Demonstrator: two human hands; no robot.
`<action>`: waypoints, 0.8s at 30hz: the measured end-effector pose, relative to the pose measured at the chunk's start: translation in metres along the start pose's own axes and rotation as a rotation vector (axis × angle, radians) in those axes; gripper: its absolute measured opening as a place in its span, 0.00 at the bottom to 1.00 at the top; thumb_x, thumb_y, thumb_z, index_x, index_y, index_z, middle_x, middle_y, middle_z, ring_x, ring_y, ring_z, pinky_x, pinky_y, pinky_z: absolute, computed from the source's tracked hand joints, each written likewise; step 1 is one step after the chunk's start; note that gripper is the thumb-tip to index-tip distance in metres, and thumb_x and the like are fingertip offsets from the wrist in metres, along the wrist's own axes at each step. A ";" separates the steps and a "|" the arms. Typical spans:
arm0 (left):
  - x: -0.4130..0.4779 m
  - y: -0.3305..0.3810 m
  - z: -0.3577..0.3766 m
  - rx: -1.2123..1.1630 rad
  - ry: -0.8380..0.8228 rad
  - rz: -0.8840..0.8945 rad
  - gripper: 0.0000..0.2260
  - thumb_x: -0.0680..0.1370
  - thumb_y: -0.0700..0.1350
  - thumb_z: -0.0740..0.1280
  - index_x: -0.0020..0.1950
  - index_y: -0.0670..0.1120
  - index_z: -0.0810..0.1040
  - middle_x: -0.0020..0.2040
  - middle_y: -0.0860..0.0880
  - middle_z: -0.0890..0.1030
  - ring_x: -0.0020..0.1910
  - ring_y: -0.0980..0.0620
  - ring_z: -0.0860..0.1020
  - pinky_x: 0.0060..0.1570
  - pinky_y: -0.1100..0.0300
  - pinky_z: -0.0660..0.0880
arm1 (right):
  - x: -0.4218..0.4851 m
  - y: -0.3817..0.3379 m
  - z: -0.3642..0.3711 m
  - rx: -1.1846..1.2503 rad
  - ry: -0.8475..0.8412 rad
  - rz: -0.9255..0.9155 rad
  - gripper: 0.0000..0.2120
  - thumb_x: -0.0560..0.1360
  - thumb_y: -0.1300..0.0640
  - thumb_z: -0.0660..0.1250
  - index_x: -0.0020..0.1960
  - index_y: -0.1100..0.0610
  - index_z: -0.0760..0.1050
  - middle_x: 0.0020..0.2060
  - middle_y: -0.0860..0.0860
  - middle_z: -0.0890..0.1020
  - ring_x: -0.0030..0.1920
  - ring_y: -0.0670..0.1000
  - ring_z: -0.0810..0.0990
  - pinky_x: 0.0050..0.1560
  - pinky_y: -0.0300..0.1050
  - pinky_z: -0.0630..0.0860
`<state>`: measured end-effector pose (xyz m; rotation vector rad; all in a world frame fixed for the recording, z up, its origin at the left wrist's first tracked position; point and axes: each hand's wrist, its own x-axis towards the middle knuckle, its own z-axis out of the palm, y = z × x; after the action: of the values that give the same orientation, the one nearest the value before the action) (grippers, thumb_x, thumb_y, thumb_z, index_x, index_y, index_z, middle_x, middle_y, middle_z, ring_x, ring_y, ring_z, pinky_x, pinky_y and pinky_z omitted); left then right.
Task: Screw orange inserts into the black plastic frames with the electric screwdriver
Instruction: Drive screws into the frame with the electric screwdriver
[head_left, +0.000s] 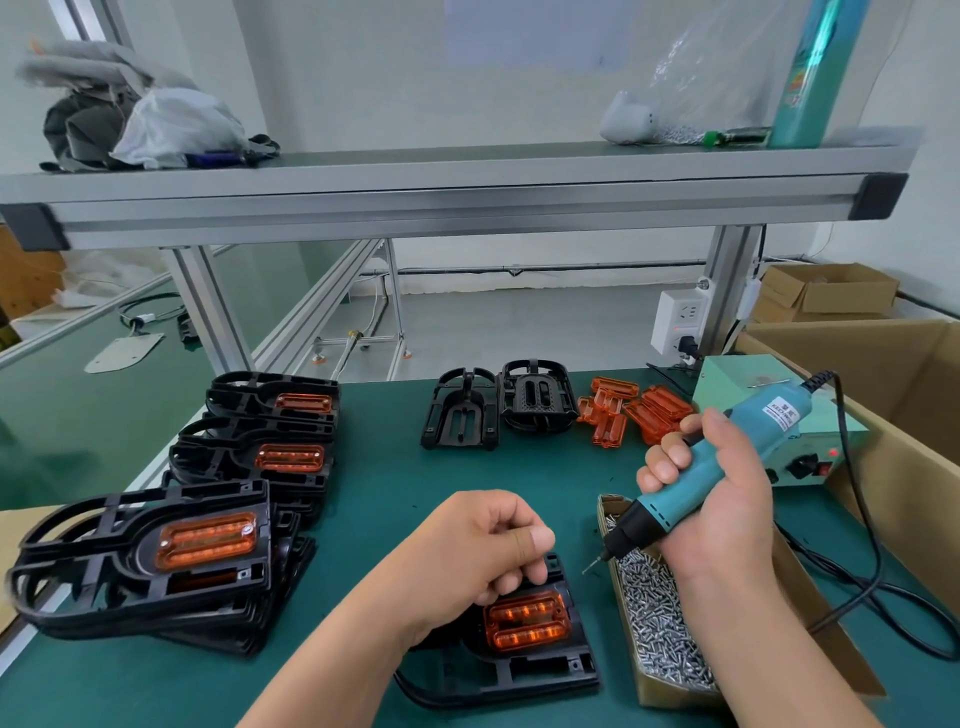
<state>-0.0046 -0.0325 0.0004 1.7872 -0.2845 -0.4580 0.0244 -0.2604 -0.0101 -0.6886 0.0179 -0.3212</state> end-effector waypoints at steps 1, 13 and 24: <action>0.000 0.000 0.000 0.002 -0.002 0.004 0.05 0.82 0.46 0.70 0.47 0.47 0.82 0.40 0.49 0.85 0.32 0.55 0.72 0.29 0.65 0.67 | -0.001 0.000 0.001 -0.001 -0.004 0.001 0.09 0.81 0.52 0.66 0.44 0.54 0.74 0.32 0.49 0.71 0.29 0.47 0.70 0.30 0.40 0.71; 0.000 0.002 0.000 0.008 0.012 -0.004 0.03 0.78 0.40 0.72 0.49 0.46 0.85 0.42 0.49 0.86 0.35 0.54 0.74 0.31 0.64 0.68 | -0.011 0.011 0.017 -0.004 -0.068 0.079 0.08 0.77 0.51 0.70 0.42 0.53 0.76 0.31 0.50 0.71 0.28 0.48 0.70 0.29 0.41 0.72; 0.002 0.000 -0.003 -0.113 0.061 0.030 0.05 0.80 0.41 0.71 0.47 0.49 0.87 0.43 0.47 0.86 0.34 0.55 0.73 0.31 0.64 0.69 | 0.001 0.011 0.039 0.023 -0.108 0.036 0.08 0.78 0.52 0.69 0.42 0.53 0.76 0.31 0.50 0.71 0.29 0.48 0.70 0.30 0.41 0.72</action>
<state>-0.0016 -0.0305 0.0006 1.6818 -0.2375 -0.3898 0.0334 -0.2287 0.0128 -0.6813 -0.0761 -0.2489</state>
